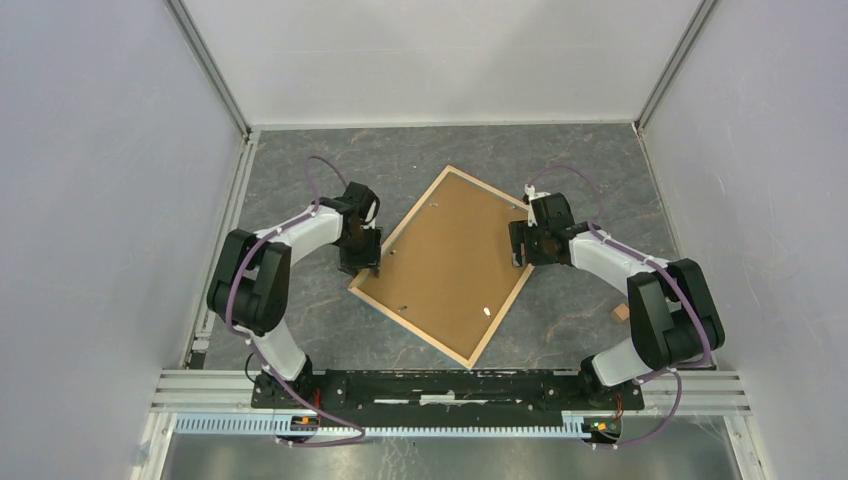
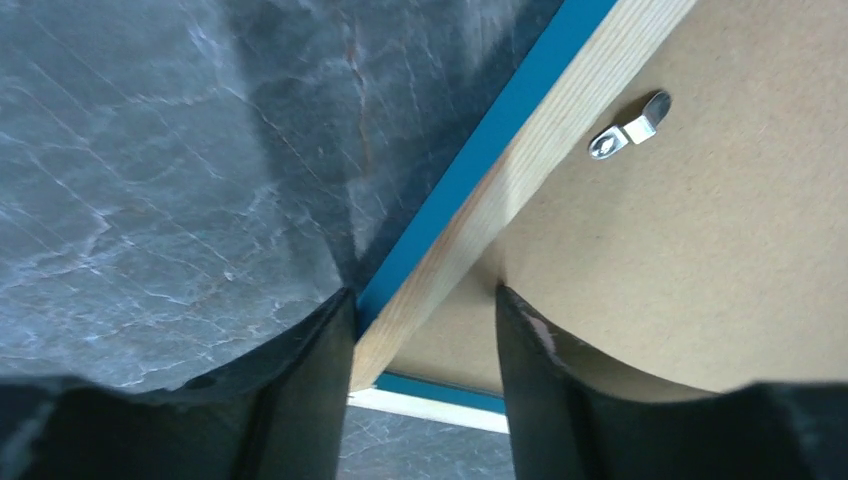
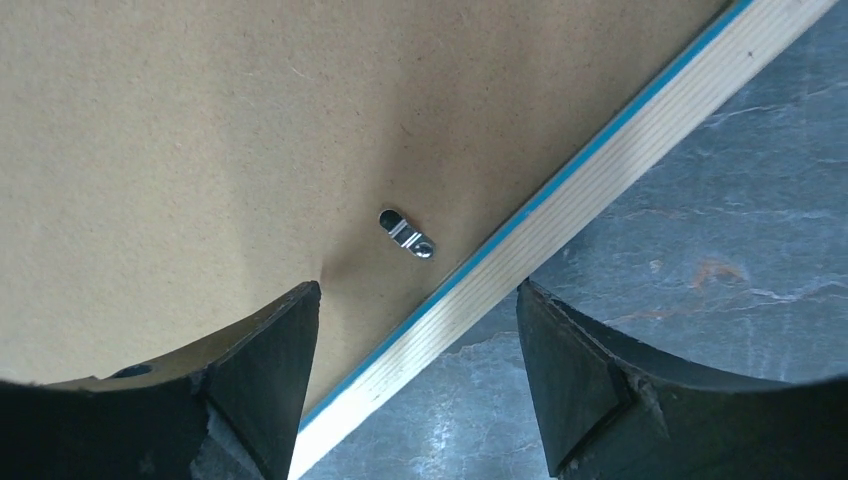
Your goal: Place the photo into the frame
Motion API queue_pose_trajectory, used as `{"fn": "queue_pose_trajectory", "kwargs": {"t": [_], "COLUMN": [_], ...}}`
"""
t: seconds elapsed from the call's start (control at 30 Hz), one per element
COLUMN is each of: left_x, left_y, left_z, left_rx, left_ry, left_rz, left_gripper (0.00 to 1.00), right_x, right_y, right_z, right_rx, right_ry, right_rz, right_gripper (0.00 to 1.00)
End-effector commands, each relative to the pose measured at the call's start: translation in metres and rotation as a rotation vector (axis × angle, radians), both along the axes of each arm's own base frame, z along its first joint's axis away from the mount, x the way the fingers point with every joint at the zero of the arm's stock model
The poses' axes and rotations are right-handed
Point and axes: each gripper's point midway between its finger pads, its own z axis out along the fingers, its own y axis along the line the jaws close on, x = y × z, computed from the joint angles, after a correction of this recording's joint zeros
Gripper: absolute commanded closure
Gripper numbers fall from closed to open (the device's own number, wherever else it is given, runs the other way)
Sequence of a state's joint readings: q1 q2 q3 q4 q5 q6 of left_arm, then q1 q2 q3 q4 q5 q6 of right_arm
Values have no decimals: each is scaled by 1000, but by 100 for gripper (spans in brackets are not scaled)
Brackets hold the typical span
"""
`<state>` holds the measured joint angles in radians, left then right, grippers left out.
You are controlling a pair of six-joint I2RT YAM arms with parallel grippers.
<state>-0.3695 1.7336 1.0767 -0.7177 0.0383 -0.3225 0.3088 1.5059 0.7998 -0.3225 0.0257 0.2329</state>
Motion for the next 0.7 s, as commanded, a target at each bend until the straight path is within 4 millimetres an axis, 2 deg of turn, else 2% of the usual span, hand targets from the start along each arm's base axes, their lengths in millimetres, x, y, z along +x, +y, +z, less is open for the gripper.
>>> {"fn": "queue_pose_trajectory", "kwargs": {"t": [0.0,0.27,0.43,0.6,0.67], "left_x": [-33,-38,-37,-36,-36], "left_y": [-11,4,6,6,5], "left_z": [-9,-8,-8,-7,-6], "left_rx": [-93,-35,-24,-25,-29], "left_ry": [77,38,34,29,28], "left_rz": [-18,-8,-15,-13,-15], "left_gripper": [44,56,60,63,65], "right_x": [18,34,37,37,37], "right_y": [-6,-18,-18,-26,-26], "right_z": [10,9,6,6,5], "right_rx": [-23,-80,-76,-124,-122], "right_ry": [-82,-110,-97,-106,-109], "right_rz": [-60,-154,-191,-182,-179], "right_gripper": [24,22,22,29,36]}}
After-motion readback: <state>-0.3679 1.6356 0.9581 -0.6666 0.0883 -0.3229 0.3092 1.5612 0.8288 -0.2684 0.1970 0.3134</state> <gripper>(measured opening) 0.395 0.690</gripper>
